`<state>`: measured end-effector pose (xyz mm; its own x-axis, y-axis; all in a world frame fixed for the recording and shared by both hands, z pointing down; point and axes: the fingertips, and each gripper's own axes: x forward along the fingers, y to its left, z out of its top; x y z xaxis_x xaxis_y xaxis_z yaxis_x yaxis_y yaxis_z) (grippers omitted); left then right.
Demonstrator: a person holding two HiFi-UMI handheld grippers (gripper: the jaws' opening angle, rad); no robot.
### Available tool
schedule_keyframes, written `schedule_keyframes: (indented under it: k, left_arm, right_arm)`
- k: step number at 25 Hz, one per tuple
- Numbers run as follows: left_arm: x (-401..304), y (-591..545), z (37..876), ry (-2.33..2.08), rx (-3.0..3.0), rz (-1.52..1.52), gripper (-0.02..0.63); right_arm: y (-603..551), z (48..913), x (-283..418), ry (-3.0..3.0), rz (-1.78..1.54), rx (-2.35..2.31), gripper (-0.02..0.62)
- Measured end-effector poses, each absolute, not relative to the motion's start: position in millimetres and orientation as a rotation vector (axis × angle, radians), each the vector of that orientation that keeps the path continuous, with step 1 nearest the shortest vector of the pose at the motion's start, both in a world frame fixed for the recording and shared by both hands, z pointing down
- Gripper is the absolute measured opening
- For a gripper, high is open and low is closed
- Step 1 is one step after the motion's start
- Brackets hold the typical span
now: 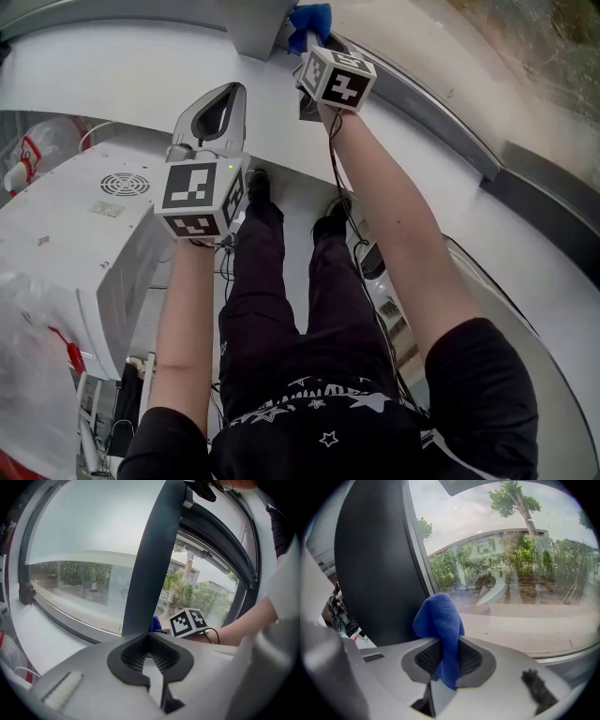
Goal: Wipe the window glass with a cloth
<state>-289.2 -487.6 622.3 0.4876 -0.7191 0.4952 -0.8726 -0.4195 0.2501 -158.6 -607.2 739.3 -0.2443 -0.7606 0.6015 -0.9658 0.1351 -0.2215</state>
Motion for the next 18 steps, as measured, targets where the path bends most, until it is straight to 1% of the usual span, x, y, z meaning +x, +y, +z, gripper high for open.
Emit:
schedule_keyframes:
  k: [4,10,13,18]
  left_arm:
    - [-286,-485,627,-1.334,2.228,0.41,0.009]
    - [-265,-470,634,-1.297,2.209,0.439,0.009]
    - [-245,-465,633,-1.277,2.217,0.448,0.009]
    - [-196,-454,635,-1.217,2.256,0.473,0.009]
  right_arm:
    - [-615,755,-153,-2.047,0.791,1.631,0.075]
    - [-607,754,-131,-2.034,0.774,1.626,0.075]
    - [-591,757,-105,-2.009,0.797,1.638,0.075]
    - [-564,760,-41,-1.95,0.811,1.693,0.075]
